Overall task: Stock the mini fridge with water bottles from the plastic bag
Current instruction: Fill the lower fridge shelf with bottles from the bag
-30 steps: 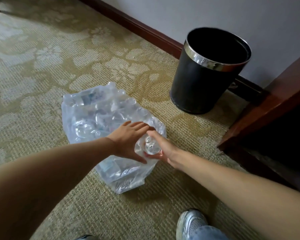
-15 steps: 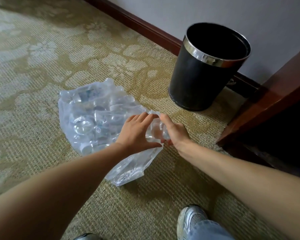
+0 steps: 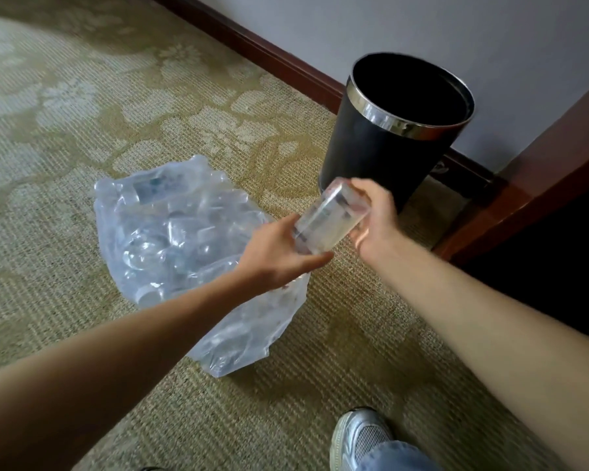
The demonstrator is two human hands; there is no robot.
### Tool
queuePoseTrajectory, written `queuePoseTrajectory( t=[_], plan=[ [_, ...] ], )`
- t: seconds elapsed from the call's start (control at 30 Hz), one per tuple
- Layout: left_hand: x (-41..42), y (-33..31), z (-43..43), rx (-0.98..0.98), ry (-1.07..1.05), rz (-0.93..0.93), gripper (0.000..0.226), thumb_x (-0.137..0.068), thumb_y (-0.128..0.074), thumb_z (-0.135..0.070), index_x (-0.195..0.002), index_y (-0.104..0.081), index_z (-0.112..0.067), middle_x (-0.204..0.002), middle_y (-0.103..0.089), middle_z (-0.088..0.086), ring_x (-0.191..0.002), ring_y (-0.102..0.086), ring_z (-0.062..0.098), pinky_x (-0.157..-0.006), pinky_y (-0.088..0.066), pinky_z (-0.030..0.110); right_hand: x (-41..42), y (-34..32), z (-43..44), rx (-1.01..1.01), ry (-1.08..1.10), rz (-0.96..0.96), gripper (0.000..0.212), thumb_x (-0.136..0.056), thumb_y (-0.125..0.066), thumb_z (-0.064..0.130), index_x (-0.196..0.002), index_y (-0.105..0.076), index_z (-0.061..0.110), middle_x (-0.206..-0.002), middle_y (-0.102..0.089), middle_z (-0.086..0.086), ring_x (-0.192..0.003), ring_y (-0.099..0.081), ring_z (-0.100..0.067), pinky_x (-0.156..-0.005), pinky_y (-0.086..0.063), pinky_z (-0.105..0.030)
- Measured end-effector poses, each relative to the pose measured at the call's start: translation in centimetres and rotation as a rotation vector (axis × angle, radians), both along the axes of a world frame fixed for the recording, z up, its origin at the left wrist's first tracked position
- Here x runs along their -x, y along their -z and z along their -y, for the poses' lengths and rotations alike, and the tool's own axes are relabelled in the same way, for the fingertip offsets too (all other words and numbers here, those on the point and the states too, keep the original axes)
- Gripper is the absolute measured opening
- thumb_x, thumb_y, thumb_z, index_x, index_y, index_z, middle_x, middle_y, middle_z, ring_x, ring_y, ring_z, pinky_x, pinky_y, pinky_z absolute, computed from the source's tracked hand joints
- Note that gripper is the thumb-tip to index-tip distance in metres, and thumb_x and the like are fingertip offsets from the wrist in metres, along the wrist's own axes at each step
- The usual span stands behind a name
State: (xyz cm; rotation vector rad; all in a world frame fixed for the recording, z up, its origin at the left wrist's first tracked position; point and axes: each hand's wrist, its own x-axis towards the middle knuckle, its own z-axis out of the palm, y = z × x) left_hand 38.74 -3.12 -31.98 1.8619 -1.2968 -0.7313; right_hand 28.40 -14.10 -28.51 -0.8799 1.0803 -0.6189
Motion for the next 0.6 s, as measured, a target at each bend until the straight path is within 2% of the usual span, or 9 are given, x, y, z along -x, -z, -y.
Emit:
queuePoseTrajectory(
  t=[0.07, 0.13, 0.2, 0.3, 0.37, 0.4, 0.47, 0.53, 0.6],
  plan=[
    [1.2, -1.7, 1.2, -0.162, 0.064, -0.589, 0.032, -0.082, -0.067, -0.039, -0.095, -0.061, -0.011, -0.077, -0.070, 0.002, -0.061, -0.067, 0.017, -0.056, -0.054, 0.025, -0.8, -1.3, 0.8, 0.017, 0.005, 0.058, 0.017, -0.084, -0.062, 0.033, -0.080, -0.069, 0.018, -0.067, -0.069, 0.002, -0.063, -0.067, -0.015, -0.064, -0.054, -0.028],
    [1.6, -3.0, 2.4, -0.258, 0.118, -1.067, 0.036, -0.080, -0.060, -0.040, -0.097, -0.056, -0.008, -0.073, -0.065, 0.003, -0.058, -0.062, 0.017, -0.057, -0.052, 0.024, -1.2, -1.6, 1.4, -0.032, 0.022, 0.099, 0.019, -0.088, -0.059, 0.032, -0.082, -0.065, 0.015, -0.065, -0.067, 0.000, -0.058, -0.066, -0.015, -0.061, -0.054, -0.027],
    [1.0, -4.0, 2.7, -0.373, 0.132, -1.343, 0.045, -0.077, -0.062, -0.040, -0.104, -0.054, -0.005, -0.076, -0.061, 0.007, -0.059, -0.060, 0.018, -0.056, -0.054, 0.024, -0.9, -1.2, 1.4, -0.116, 0.041, 0.096, 0.018, -0.090, -0.059, 0.028, -0.081, -0.063, 0.013, -0.072, -0.065, -0.003, -0.064, -0.064, -0.018, -0.068, -0.054, -0.031],
    [-0.4, -4.7, 2.2, -0.570, 0.100, -1.393, 0.062, -0.077, -0.065, -0.039, -0.123, -0.048, -0.003, -0.092, -0.064, 0.014, -0.070, -0.067, 0.022, -0.056, -0.057, 0.028, 0.1, -0.4, 1.0, -0.261, -0.012, 0.076, 0.017, -0.091, -0.058, 0.022, -0.082, -0.060, 0.007, -0.074, -0.062, -0.008, -0.063, -0.062, -0.022, -0.067, -0.051, -0.034],
    [-1.6, -5.5, 2.1, -0.639, 0.090, -1.373, 0.064, -0.079, -0.066, -0.032, -0.133, -0.045, -0.004, -0.119, -0.060, 0.019, -0.089, -0.067, 0.027, -0.063, -0.060, 0.034, 0.8, -0.4, 1.0, -0.285, -0.082, 0.011, 0.016, -0.090, -0.056, 0.017, -0.100, -0.057, 0.004, -0.092, -0.059, -0.013, -0.074, -0.061, -0.025, -0.074, -0.051, -0.036],
    [-2.2, -6.1, 2.1, -0.659, 0.109, -1.304, 0.060, -0.081, -0.066, -0.028, -0.133, -0.045, -0.005, -0.128, -0.056, 0.020, -0.096, -0.065, 0.028, -0.070, -0.060, 0.035, 1.3, -0.6, 1.1, -0.300, -0.109, -0.015, 0.021, -0.090, -0.055, 0.016, -0.108, -0.054, 0.005, -0.101, -0.057, -0.014, -0.082, -0.061, -0.026, -0.081, -0.051, -0.037],
    [-3.0, -8.1, 2.0, -0.683, 0.166, -1.197, 0.053, -0.080, -0.067, -0.022, -0.127, -0.049, -0.003, -0.125, -0.059, 0.021, -0.099, -0.065, 0.028, -0.076, -0.059, 0.032, 2.3, -1.5, 1.0, -0.320, -0.102, -0.098, 0.028, -0.088, -0.053, 0.016, -0.114, -0.052, 0.006, -0.109, -0.058, -0.013, -0.091, -0.062, -0.027, -0.087, -0.053, -0.037],
    [-3.1, -10.4, 1.7, -0.659, 0.216, -1.203, 0.055, -0.072, -0.071, -0.026, -0.120, -0.055, -0.004, -0.113, -0.064, 0.023, -0.098, -0.066, 0.032, -0.072, -0.060, 0.028, 3.5, -2.7, 0.8, -0.293, -0.078, -0.227, 0.025, -0.087, -0.051, 0.018, -0.109, -0.052, 0.007, -0.104, -0.059, -0.012, -0.085, -0.063, -0.026, -0.069, -0.056, -0.033],
    [-2.4, -12.9, 1.1, -0.614, 0.292, -1.225, 0.053, -0.073, -0.069, -0.034, -0.115, -0.058, -0.004, -0.110, -0.065, 0.022, -0.100, -0.065, 0.034, -0.076, -0.055, 0.025, 4.7, -4.3, 0.5, -0.268, -0.114, -0.328, 0.023, -0.084, -0.049, 0.019, -0.105, -0.053, 0.009, -0.102, -0.059, -0.013, -0.082, -0.062, -0.025, -0.064, -0.054, -0.033]
  ],
)
